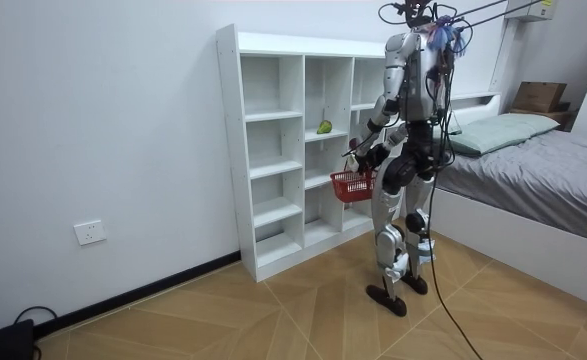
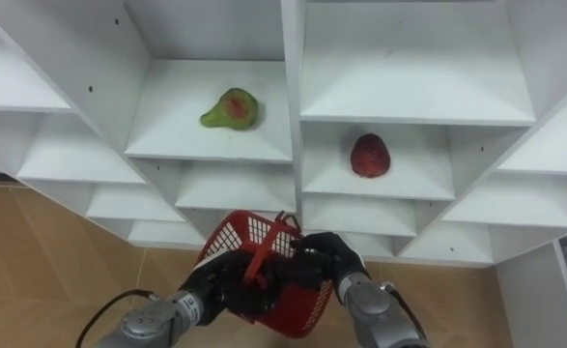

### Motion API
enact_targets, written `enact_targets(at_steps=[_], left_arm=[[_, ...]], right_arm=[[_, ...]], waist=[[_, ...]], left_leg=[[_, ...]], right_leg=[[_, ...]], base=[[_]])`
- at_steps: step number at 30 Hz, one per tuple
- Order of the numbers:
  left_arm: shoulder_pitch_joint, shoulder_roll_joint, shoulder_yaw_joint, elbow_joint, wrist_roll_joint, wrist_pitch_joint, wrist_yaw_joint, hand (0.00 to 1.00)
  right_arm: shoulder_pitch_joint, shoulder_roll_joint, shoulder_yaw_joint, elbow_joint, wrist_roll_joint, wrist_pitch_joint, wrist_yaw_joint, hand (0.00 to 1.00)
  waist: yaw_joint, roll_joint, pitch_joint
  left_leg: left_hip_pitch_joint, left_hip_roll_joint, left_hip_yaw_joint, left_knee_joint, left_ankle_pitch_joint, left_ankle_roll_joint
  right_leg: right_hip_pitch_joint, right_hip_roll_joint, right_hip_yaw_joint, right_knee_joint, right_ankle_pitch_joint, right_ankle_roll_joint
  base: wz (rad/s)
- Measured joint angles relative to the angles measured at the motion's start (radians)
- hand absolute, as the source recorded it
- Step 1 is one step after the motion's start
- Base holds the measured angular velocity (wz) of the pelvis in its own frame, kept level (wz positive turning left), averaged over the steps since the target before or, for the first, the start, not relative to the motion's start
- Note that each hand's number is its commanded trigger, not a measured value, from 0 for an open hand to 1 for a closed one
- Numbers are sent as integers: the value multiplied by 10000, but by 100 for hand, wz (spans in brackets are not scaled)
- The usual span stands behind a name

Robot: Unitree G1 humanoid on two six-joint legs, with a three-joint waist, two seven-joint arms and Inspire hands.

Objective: Collect fruits from the closet

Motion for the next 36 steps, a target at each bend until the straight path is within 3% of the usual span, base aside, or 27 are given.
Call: enact_targets(at_steps=[5, 31, 36], left_arm=[[-1, -17, 17, -2, -69, 29, 0, 100], [0, -82, 23, 92, -378, 31, -3, 100], [1, 11, -39, 138, -351, 82, 52, 100]], right_arm=[[0, 4, 3, -1, 139, 17, 11, 0], [2, 1, 29, 2, 298, 15, 2, 0], [9, -8, 274, -6, 534, 135, 19, 0]], waist=[[-141, 7, -5], [-157, -15, -19], [-159, -85, -64]], left_leg=[[20, 0, 7, 3, 4, 0], [82, -2, 16, 84, 78, -1], [58, -6, 10, 110, 82, -1]], right_leg=[[7, 11, 20, 12, 1, -1], [29, 3, -6, 176, 21, -34], [-20, -6, 39, 220, 21, -35]], base=[[-1], [0], [0]])
